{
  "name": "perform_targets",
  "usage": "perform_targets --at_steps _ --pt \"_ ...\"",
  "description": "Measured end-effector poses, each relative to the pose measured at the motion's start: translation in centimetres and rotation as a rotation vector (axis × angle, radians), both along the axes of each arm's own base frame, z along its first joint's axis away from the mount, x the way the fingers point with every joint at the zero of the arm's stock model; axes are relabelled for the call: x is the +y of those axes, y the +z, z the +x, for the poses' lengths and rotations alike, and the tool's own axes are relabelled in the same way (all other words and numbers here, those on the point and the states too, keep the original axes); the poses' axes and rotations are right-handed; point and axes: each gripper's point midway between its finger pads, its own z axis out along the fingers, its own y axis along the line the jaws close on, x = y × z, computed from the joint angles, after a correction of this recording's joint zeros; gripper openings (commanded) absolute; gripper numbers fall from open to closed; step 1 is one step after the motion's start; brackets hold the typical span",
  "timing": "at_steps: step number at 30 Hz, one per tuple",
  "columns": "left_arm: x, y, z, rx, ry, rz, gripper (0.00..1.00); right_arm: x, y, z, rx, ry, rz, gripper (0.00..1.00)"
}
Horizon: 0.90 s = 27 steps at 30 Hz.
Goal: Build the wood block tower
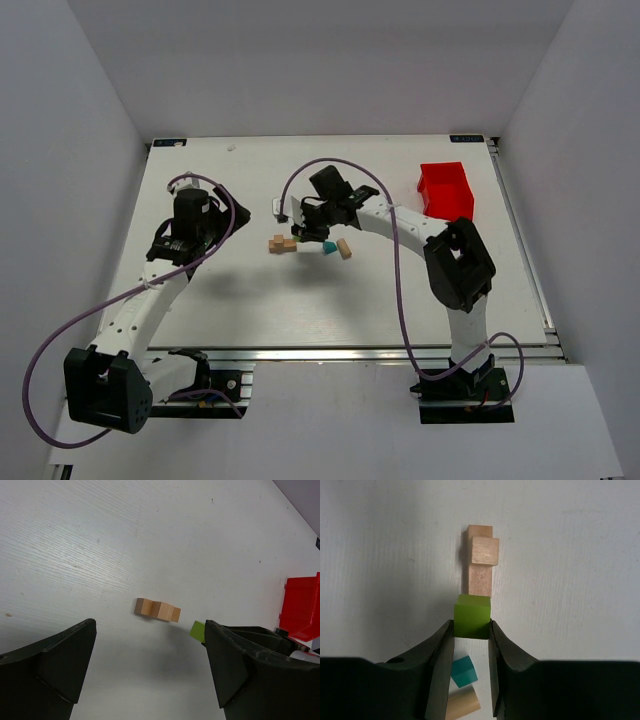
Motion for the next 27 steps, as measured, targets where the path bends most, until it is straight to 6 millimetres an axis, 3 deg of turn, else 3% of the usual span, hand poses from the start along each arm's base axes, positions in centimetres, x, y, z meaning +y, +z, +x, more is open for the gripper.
perform_targets --at_steps 9,16,27 --pt "0.2 -0.4 0.0 0.003 0.007 0.01 0.98 1.8 -1.7 -0.3 -0.032 0.054 -0.041 0.2" --pt "0.3 -0.4 0.0 0.001 0.013 0.013 0.98 2.0 -2.8 0.1 -0.046 0.039 -0.07 0.22" --pt "0.4 -0.4 0.1 -0.001 0.015 0.014 0.98 2.6 -3.1 0.9 -0.059 0.009 -0.074 0.25"
